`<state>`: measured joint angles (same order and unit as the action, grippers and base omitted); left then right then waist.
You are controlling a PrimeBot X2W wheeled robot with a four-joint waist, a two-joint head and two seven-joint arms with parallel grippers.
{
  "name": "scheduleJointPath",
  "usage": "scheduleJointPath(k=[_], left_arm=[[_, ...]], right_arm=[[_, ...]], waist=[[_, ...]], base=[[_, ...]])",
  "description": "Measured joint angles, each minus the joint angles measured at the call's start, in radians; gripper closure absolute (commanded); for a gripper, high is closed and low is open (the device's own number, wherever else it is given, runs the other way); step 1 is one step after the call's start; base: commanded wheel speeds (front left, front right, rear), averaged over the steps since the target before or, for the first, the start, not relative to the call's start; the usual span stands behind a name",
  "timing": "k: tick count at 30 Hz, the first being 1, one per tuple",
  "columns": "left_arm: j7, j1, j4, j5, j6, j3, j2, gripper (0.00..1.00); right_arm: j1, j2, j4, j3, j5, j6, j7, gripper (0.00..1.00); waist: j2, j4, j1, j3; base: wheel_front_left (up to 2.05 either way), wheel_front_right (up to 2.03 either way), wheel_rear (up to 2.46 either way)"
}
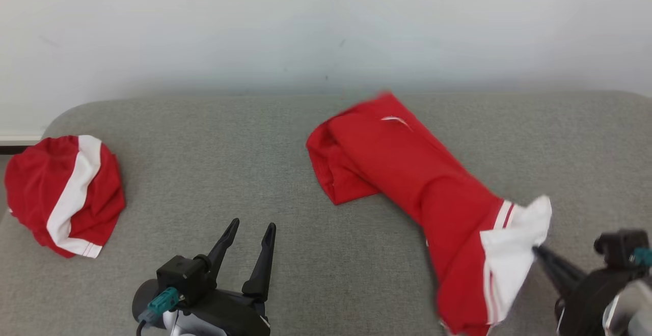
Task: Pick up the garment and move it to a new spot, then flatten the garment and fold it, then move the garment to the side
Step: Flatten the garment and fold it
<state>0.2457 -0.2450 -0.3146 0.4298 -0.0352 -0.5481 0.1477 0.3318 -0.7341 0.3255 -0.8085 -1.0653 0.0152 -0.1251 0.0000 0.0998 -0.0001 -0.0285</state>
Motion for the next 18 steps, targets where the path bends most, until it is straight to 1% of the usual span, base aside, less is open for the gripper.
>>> scheduleJointPath(k=[2, 4, 8, 10, 13, 16, 18], left_arm=[[0.0, 0.0, 0.005, 0.0, 0.0, 0.001, 0.002, 0.0], [-0.008, -0.001, 0.006, 0.0, 0.0, 0.0, 0.003, 0.0], [-0.017, -0.011, 0.008, -0.02, 0.002, -0.013, -0.001, 0.0], [-0.018, -0.012, 0.008, -0.02, 0.01, -0.015, -0.004, 0.0], [-0.025, -0.016, 0.006, -0.02, 0.01, -0.016, -0.004, 0.0], [-0.026, -0.028, 0.006, -0.02, 0.011, -0.02, -0.007, 0.0], [-0.027, -0.03, 0.005, -0.02, 0.011, -0.022, -0.012, 0.0]], right_arm=[[-0.043, 0.014, -0.01, 0.0, -0.033, 0.008, -0.007, 1.0], [-0.062, 0.021, -0.01, -0.004, -0.038, 0.02, -0.007, 1.0], [-0.066, 0.026, -0.011, 0.001, -0.059, 0.021, -0.007, 1.0], [-0.066, 0.033, -0.018, 0.004, -0.068, 0.021, -0.007, 1.0], [-0.066, 0.04, -0.033, 0.004, -0.081, 0.021, 0.001, 1.0], [-0.07, 0.042, -0.033, 0.003, -0.095, 0.039, 0.018, 1.0], [-0.076, 0.042, -0.032, 0.003, -0.095, 0.051, 0.026, 0.23]], waist=[[0.0, -0.01, 0.0, -0.005], [0.0, -0.015, 0.0, -0.013], [0.0, -0.019, 0.0, -0.03], [0.0, -0.018, 0.0001, -0.036], [0.0, -0.015, 0.0001, -0.042], [0.0, -0.012, 0.0001, -0.047], [0.0, -0.01, 0.0, -0.05]], base=[[0.0, 0.0, 0.0], [0.0, 0.0, 0.0], [0.0, 0.0, 0.0], [0.0, 0.0, 0.0], [0.0, 0.0, 0.0], [0.0, 0.0, 0.0], [0.0, 0.0, 0.0]])
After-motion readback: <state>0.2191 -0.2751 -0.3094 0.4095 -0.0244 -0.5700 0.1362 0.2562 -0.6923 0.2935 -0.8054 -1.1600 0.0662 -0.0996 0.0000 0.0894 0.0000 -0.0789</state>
